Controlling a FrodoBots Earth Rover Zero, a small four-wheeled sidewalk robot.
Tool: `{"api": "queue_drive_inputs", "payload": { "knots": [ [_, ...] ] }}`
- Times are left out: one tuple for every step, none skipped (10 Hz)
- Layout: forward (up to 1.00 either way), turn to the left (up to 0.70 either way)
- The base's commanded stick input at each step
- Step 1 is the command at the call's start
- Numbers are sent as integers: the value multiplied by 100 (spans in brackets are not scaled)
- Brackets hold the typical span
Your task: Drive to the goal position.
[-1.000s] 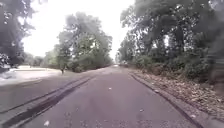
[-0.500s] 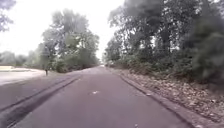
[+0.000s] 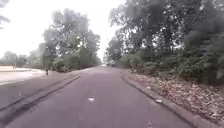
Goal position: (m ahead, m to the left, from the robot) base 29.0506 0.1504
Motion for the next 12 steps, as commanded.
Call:
{"api": "queue_drive_inputs", "payload": {
  "knots": [
    [85,0],
    [85,0],
    [85,0],
    [85,0],
    [85,0],
    [85,0],
    [85,0],
    [85,0],
    [85,0],
    [85,0],
    [85,0],
    [85,0]
  ]
}}
